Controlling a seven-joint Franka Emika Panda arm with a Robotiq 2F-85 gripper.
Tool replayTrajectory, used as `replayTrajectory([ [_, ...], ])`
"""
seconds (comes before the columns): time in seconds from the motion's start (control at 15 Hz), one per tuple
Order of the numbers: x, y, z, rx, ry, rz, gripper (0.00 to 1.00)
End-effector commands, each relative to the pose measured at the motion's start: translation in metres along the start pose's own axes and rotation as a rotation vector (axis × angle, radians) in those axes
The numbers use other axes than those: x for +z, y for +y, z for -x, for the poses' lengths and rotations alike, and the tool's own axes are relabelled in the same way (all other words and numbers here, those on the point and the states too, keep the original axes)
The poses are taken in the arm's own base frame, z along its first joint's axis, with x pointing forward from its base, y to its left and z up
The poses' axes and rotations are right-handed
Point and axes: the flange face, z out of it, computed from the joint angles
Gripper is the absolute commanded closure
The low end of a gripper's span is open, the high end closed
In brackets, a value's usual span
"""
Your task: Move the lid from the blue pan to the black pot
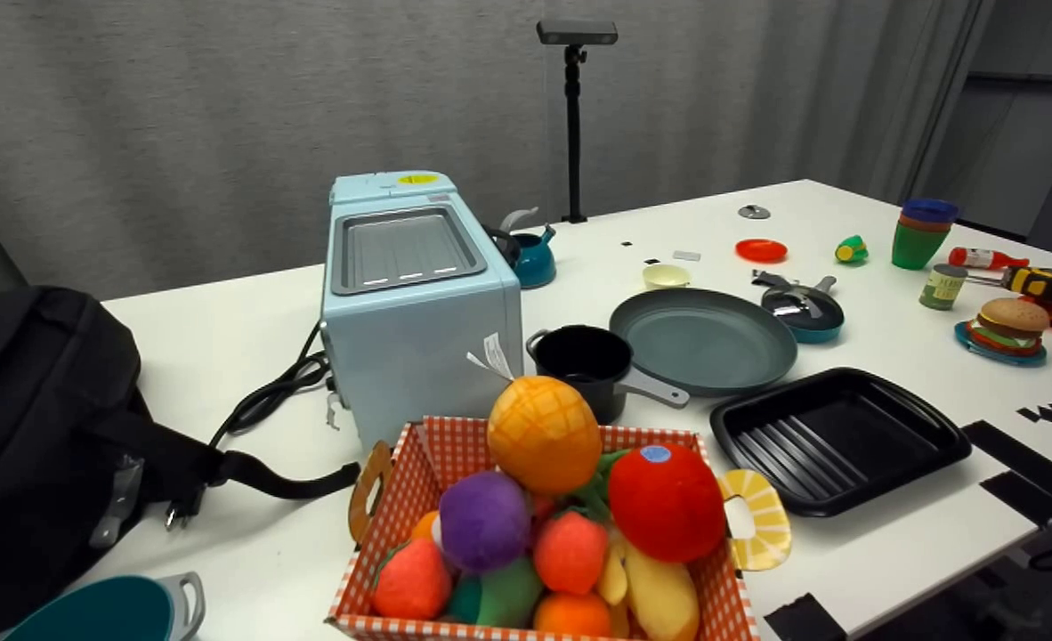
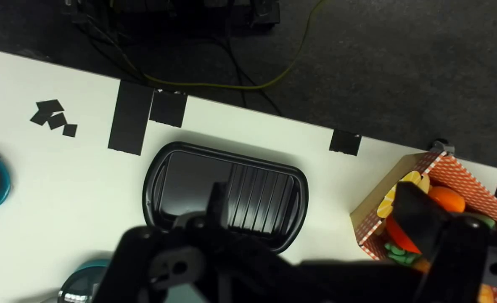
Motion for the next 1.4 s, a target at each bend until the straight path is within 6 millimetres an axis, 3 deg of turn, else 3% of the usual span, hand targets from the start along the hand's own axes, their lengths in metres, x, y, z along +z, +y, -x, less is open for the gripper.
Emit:
replayTrajectory([
  [0.0,0.000,0.002,-0.003,0.002,0.004,0.002,0.00],
  [0.2,0.004,0.010,-0.014,0.007,0.009,0.013,0.00],
  [0.47,0.012,0.036,-0.040,0.037,0.031,0.036,0.00],
  [0.93,0.042,0.096,-0.118,0.092,0.096,0.064,0.00],
  [1.33,0.064,0.117,-0.185,0.082,0.164,0.097,0.00],
])
